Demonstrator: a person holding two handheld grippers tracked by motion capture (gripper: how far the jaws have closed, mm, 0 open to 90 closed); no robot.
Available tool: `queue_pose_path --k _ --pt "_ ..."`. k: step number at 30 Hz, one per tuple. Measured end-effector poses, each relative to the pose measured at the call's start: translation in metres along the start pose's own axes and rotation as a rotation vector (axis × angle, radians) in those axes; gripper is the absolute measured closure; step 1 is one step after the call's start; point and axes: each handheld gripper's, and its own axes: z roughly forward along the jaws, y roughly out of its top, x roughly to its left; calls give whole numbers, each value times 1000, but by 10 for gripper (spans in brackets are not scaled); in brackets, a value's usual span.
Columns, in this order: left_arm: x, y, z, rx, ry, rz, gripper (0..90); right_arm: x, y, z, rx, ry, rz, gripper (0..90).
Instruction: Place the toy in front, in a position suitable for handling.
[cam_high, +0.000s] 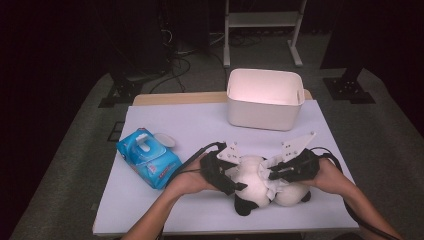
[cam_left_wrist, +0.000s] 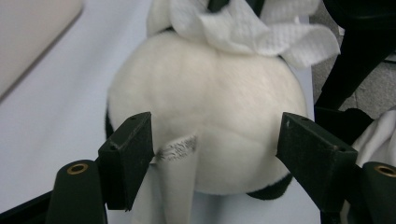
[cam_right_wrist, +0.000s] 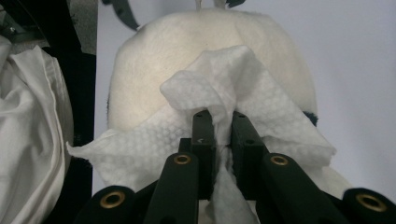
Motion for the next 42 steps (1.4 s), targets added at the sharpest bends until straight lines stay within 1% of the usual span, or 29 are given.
queue_pose_path --k 3,4,5,7,9,10,11,12,13,16,18,20,22,24,27,31,33,35,36,38,39,40,42 --pt "1 4 0 5 4 1 255 6 0 0 3 -1 -20 814" --pt "2 5 1 15 4 0 254 9 0 0 1 1 -11 814" --pt "1 5 4 18 -2 -7 251 11 -1 0 -3 1 -16 814" --pt "1 5 10 26 -18 -8 256 14 -3 -1 -1 1 -23 814" --pt "-2 4 15 28 -25 -1 289 16 -3 -2 7 2 -28 814" --pt "-3 4 15 32 -23 0 298 15 -2 -3 14 -1 -43 814" --pt "-4 5 16 35 -20 0 303 15 0 -4 19 -3 -47 814" --pt "-5 5 16 31 -22 -1 308 14 3 -4 14 4 -49 814" --pt "-5 6 16 39 -21 5 311 14 7 -4 10 12 -53 815" --pt "-7 7 17 44 -15 18 313 13 21 -1 4 16 -76 815" --pt "-8 7 16 49 -12 25 314 12 32 3 -3 18 -102 815" --pt "-10 6 17 37 -14 27 314 12 43 8 -13 24 -118 815" --pt "-11 6 16 34 -11 32 315 11 51 13 -11 33 -136 815" --pt "-11 5 16 32 -6 31 315 10 55 16 -1 38 -140 815" --pt "-10 5 18 17 -9 30 317 5 51 13 -8 41 -126 815" --pt "-12 8 19 25 -5 41 319 -1 36 3 -16 17 -82 814" --pt "-13 9 20 27 -2 44 319 -4 27 -2 -5 0 -54 814" --pt "-13 9 20 30 -4 48 320 -7 17 -7 21 -26 -32 813" --pt "-13 9 19 34 -5 51 320 -10 12 -8 25 -28 -27 812" --pt "-13 10 20 33 -7 50 320 -12 2 -10 50 -46 0 810" --pt "-13 10 20 32 -9 55 321 -14 -2 -11 48 -45 11 810" --pt "-13 10 20 33 -10 59 321 -15 -6 -13 34 -34 31 810" --pt "-14 12 20 35 -11 65 321 -16 -10 -14 21 -26 39 810"
